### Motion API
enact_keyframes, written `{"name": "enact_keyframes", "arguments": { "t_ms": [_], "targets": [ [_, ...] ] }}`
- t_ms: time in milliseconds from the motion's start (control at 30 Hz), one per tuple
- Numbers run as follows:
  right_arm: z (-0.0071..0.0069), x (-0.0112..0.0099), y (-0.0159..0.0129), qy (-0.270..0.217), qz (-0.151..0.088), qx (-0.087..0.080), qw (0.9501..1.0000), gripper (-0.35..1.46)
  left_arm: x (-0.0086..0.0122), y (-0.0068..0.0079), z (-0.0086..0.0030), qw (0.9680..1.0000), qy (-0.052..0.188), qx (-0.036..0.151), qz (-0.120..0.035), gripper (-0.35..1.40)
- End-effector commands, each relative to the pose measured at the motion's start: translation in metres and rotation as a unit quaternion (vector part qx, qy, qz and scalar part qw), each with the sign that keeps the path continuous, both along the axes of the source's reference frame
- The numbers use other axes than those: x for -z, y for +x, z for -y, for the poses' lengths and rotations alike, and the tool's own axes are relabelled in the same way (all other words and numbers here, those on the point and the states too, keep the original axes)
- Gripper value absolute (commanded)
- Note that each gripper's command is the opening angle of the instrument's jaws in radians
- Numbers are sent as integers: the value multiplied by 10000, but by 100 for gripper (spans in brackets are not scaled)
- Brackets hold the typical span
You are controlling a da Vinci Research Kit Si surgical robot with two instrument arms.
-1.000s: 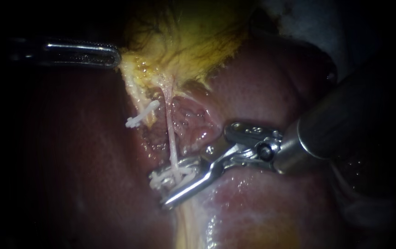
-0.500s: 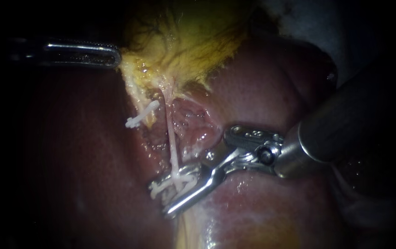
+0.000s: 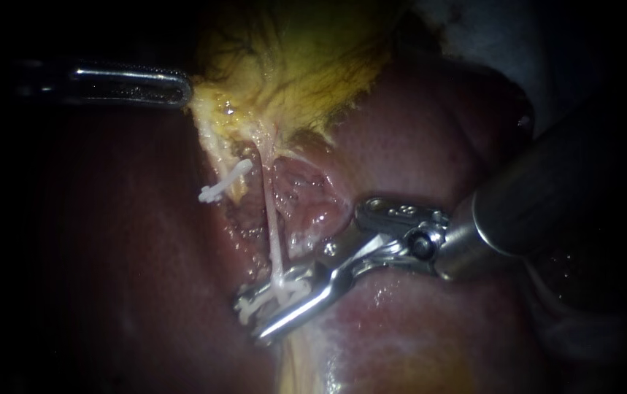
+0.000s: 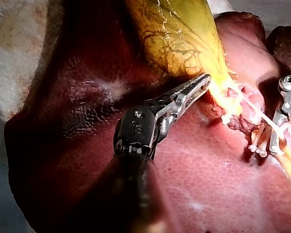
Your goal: Clipping first clip right tube
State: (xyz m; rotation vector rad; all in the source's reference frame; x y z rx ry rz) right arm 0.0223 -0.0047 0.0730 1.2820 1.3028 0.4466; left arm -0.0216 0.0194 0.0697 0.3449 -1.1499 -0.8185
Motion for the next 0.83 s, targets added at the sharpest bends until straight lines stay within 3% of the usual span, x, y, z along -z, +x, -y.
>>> {"name": "enact_keyframes", "arguments": {
  "t_ms": [33,300,833],
  "targets": [
    [0,-1,0,-30,-8,-24,10000,2,0,0,0,10000,1,1,0,-35],
    [-2,-3,-1,-127,17,-204,9997,-35,0,0,0,10000,0,2,-1,-35],
    [-3,-5,-2,-130,-28,-123,9998,-35,-2,-2,1,10000,-1,-3,-16,-35]
  ]
}}
